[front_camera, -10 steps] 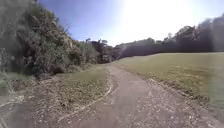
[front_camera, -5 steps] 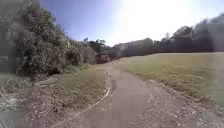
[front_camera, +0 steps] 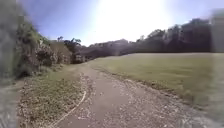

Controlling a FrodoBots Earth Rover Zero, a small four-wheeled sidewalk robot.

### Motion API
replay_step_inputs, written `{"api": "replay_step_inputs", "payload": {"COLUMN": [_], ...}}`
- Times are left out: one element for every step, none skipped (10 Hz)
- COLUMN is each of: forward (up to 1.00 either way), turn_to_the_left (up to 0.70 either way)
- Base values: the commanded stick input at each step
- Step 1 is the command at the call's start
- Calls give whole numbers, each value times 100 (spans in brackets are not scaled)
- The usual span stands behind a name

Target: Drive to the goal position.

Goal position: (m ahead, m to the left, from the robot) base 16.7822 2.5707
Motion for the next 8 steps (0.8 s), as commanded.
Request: {"api": "replay_step_inputs", "payload": {"forward": [30, 30, 30, 30, 30, 30, 30, 30], "turn_to_the_left": [0, 0, 0, 0, 0, 0, 0, 0]}}
